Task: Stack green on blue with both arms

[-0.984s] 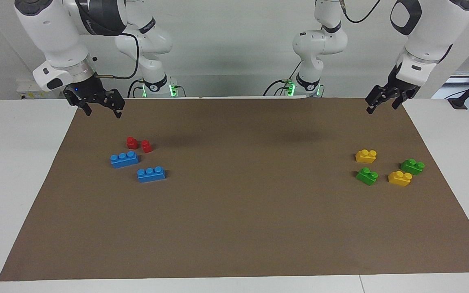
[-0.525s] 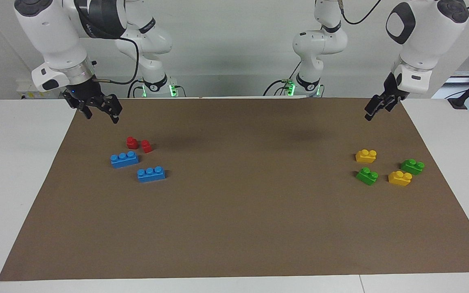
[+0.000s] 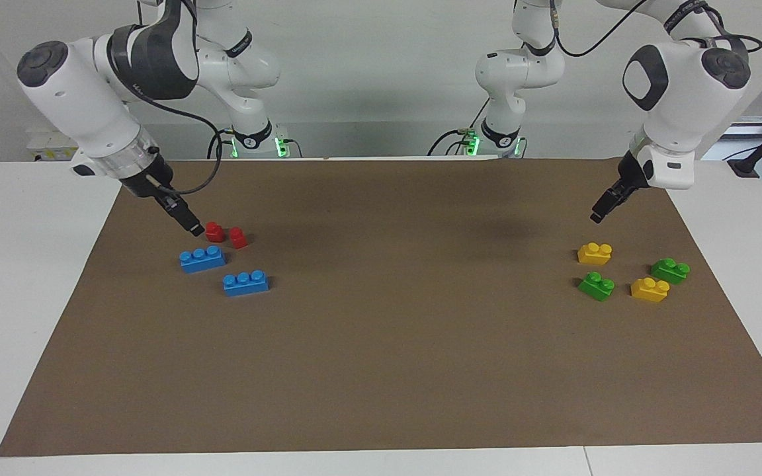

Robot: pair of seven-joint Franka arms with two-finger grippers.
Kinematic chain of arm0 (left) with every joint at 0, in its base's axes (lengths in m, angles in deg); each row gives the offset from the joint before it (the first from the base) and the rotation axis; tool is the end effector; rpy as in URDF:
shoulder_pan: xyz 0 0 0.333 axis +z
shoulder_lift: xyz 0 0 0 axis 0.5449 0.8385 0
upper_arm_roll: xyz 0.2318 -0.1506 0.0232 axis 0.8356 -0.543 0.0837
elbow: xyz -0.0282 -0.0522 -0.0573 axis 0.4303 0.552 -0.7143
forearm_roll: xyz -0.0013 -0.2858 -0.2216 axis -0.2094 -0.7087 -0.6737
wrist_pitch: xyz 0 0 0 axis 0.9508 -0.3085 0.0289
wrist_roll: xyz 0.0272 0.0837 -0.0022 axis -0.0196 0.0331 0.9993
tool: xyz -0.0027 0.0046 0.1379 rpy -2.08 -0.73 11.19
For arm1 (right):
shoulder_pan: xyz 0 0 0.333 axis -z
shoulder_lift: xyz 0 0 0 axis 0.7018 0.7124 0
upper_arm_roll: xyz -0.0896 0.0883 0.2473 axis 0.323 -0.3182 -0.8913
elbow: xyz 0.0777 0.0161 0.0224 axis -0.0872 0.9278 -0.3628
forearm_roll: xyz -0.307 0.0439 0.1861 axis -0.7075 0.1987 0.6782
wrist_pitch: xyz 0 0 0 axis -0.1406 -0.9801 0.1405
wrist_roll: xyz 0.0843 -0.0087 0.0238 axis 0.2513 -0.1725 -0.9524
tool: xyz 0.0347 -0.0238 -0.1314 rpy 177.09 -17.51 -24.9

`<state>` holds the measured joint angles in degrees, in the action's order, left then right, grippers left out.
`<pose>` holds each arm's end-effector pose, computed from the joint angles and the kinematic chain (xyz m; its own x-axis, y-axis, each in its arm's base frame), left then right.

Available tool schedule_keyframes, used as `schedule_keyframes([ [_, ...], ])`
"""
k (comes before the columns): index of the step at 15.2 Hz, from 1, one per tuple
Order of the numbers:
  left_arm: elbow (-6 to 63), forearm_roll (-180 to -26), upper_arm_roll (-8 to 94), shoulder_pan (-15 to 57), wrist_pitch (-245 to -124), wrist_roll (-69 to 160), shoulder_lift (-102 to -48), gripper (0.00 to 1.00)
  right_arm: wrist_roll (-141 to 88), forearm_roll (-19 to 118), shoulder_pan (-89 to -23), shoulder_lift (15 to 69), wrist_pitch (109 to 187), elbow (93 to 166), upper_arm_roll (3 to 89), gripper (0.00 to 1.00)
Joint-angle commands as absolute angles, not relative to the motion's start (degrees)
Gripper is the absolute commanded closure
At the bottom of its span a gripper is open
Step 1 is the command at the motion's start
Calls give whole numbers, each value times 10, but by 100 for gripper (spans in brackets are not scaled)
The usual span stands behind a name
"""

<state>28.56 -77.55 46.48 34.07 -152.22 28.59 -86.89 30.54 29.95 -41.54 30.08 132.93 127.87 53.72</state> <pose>0.5176 0.0154 0.4411 0.8284 0.5593 -0.0308 0.5591 -0.8289 -0.0161 0.5416 -0.0109 0.4566 0.5697 -0.8027 -0.1764 -0.8213 -0.5637 -0.0878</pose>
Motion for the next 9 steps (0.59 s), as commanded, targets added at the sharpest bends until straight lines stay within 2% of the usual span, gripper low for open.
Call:
schedule_keyframes([
  [1, 285, -784, 463, 349, -1555, 243, -838, 0, 363, 330, -408, 340, 1350, 1263, 534, 8],
  [9, 258, -789, 462, 388, -1642, 144, -743, 0, 431, 397, -392, 400, 1389, 1262, 536, 8],
])
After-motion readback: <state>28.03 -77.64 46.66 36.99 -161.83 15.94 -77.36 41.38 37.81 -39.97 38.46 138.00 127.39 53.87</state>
